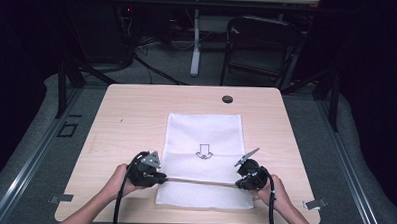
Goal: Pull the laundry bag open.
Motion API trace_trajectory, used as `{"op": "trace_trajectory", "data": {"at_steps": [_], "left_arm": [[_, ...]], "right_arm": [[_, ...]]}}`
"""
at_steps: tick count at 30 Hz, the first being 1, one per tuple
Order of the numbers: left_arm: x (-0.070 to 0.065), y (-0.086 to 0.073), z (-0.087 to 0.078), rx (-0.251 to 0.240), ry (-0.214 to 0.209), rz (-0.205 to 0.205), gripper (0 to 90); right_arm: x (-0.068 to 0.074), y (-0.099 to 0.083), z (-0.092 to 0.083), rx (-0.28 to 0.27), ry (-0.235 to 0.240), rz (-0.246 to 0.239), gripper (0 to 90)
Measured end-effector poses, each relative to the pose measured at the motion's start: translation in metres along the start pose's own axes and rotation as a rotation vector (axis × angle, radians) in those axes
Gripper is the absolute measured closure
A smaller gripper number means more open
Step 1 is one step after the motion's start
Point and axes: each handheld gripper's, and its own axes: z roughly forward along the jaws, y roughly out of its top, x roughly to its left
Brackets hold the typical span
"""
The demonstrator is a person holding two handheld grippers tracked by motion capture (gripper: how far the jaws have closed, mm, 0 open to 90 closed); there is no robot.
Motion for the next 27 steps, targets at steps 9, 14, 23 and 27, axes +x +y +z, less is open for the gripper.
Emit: {"op": "trace_trajectory", "data": {"at_steps": [9, 14, 23, 27], "left_arm": [[0.008, -0.022, -0.009, -0.021, 0.01, -0.07, 81.6], [0.007, -0.021, -0.009, -0.015, 0.01, -0.073, 81.5], [0.008, -0.016, -0.007, -0.007, 0.016, -0.122, 61.3], [0.006, -0.011, -0.015, -0.03, 0.035, -0.16, 41.5]], "right_arm": [[-0.002, 0.001, 0.0, 0.01, 0.012, -0.006, 90.0], [-0.001, 0.0, 0.0, 0.005, 0.01, 0.002, 90.0], [0.003, 0.004, -0.008, -0.037, 0.028, -0.035, 66.4], [0.005, 0.005, -0.025, -0.104, -0.005, -0.038, 45.6]]}}
